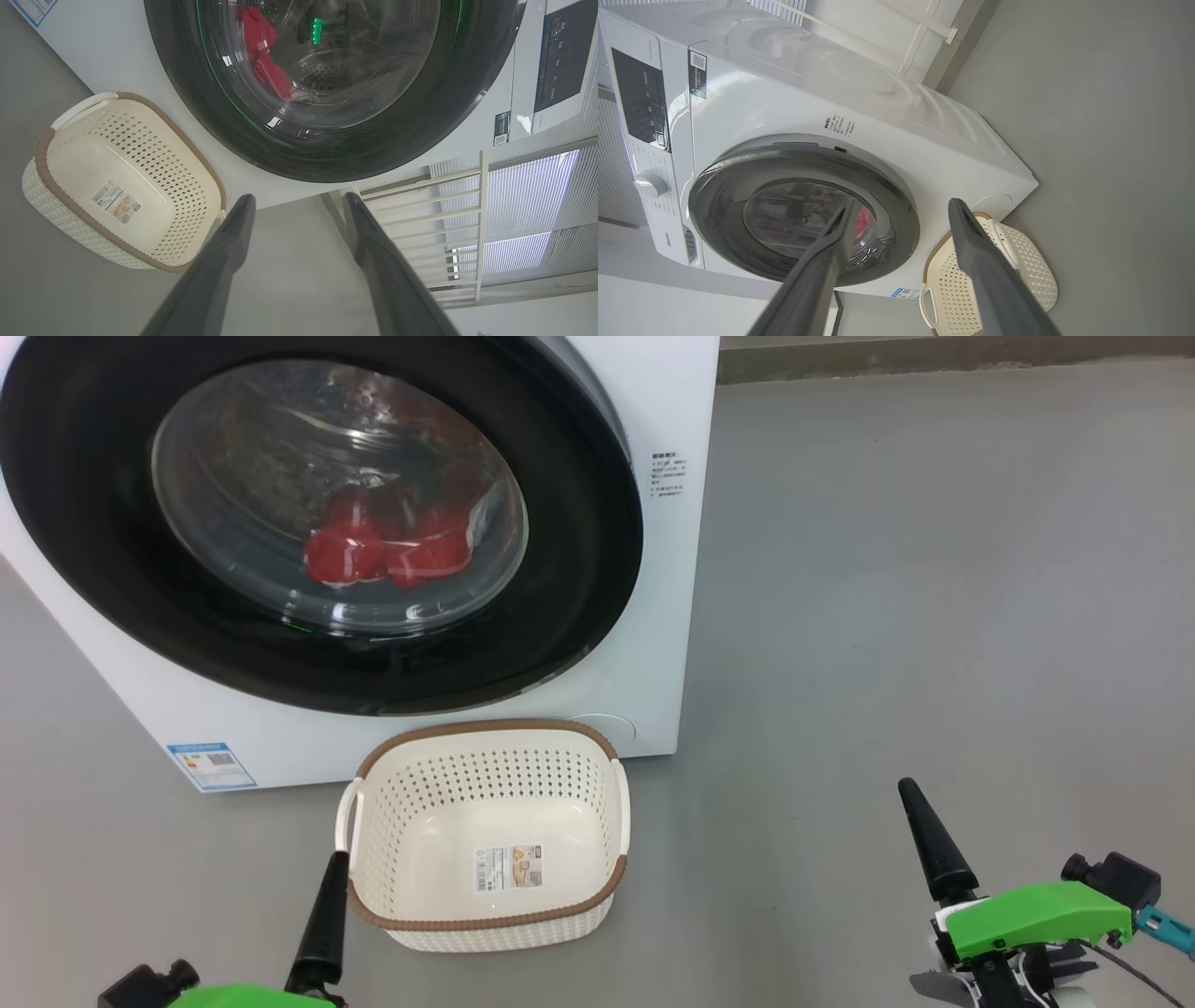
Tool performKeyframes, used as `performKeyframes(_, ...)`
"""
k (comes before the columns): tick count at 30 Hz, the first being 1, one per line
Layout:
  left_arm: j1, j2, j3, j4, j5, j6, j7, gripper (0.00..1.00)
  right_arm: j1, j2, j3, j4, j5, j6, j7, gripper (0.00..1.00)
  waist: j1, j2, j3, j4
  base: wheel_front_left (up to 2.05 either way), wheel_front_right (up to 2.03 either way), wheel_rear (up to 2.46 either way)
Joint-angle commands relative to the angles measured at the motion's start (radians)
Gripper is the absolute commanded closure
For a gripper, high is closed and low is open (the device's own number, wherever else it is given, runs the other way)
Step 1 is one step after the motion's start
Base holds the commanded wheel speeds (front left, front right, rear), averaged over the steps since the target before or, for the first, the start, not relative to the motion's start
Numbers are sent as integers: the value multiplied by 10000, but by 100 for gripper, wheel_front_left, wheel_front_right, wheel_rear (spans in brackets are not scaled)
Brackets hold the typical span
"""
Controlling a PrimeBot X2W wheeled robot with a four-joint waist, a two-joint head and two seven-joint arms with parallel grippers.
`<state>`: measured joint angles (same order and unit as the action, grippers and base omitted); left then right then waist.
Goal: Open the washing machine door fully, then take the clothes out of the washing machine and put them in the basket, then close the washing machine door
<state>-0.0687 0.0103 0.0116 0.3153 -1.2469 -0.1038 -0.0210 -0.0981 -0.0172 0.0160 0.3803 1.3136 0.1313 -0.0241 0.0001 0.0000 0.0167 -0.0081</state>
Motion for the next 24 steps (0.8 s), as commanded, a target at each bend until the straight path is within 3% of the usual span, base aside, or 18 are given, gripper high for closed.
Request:
performKeyframes(1,-436,150,77,-324,271,58,-126,0,-544,-100,156,-216,-258,-1,-112,0,-1,0,9,-1,0,0,0)
performKeyframes(24,-822,225,-154,-659,3801,500,-806,0,-1112,-169,518,-297,-4060,-2,-787,0,-1,0,66,-50,0,0,0)
